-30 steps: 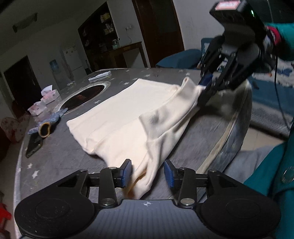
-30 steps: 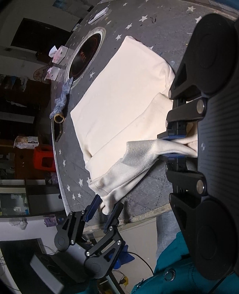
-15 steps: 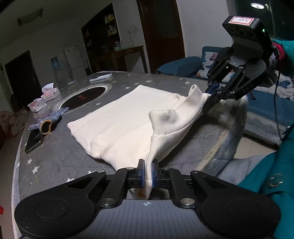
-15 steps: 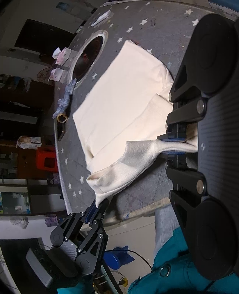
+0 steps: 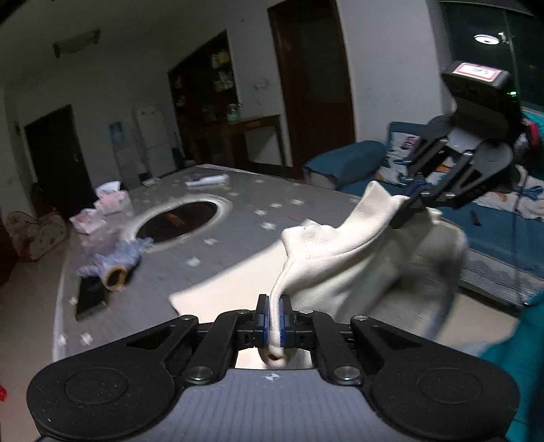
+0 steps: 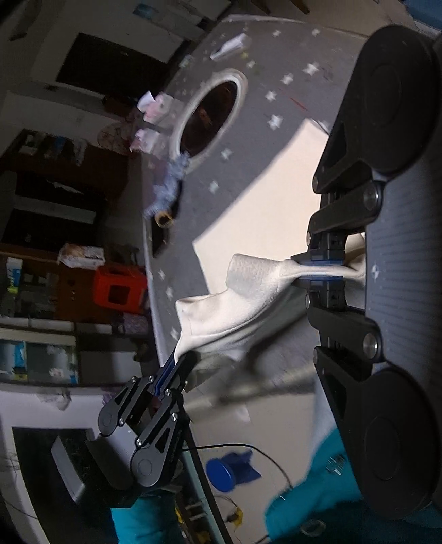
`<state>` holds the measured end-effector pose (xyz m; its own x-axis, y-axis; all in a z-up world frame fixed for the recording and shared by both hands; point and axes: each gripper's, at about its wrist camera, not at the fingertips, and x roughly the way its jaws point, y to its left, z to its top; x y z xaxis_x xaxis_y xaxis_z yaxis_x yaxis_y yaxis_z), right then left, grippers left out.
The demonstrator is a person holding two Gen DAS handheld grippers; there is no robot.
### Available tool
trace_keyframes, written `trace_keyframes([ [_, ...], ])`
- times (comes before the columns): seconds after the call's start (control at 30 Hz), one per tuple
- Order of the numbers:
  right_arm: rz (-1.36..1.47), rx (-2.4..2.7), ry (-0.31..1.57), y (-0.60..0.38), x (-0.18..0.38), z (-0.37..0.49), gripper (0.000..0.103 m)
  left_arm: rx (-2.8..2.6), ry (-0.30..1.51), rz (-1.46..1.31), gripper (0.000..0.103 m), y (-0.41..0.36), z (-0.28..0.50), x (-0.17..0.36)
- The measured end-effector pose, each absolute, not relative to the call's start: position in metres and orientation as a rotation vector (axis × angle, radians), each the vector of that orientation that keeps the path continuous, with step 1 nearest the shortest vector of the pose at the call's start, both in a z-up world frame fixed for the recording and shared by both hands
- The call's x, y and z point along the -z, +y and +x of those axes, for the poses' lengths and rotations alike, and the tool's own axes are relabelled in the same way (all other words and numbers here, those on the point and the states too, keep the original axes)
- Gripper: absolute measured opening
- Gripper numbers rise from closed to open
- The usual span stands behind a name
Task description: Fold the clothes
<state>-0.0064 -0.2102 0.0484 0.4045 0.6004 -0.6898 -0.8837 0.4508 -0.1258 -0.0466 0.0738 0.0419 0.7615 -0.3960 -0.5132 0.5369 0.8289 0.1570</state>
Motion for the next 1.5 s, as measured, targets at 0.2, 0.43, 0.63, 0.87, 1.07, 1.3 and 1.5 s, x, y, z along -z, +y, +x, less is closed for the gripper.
trace_keyframes([
  [0.2,-0.509,-0.93,0.631,-0.197,-0.044,0.057,0.004,0.471,0.532,0.284,0.006,0.072,0.024,-0.041],
  [0.43,-0.481,-0.855,0.668,-0.178,-0.025,0.129,0.004,0.367,0.61,0.251,0.005,0.07,0.105,-0.015],
  [0.63,-0.383,-0.745,0.734,-0.168,0.017,0.173,0.009,0.261,0.685,0.194,0.01,0.068,0.158,0.026],
  [0.87,-0.223,-0.623,0.782,-0.183,0.033,0.195,0.014,0.183,0.668,0.174,0.017,0.073,0.164,0.029],
  [1.07,-0.168,-0.736,0.759,-0.17,0.012,0.185,0.014,0.201,0.635,0.146,0.016,0.074,0.147,0.013],
  [1.3,-0.174,-0.749,0.837,-0.135,0.038,0.199,0.014,0.357,0.683,0.144,0.016,0.046,0.143,0.017],
  [1.5,-0.157,-0.744,0.807,-0.149,0.028,0.202,0.014,0.35,0.73,0.138,0.016,0.036,0.164,0.034],
])
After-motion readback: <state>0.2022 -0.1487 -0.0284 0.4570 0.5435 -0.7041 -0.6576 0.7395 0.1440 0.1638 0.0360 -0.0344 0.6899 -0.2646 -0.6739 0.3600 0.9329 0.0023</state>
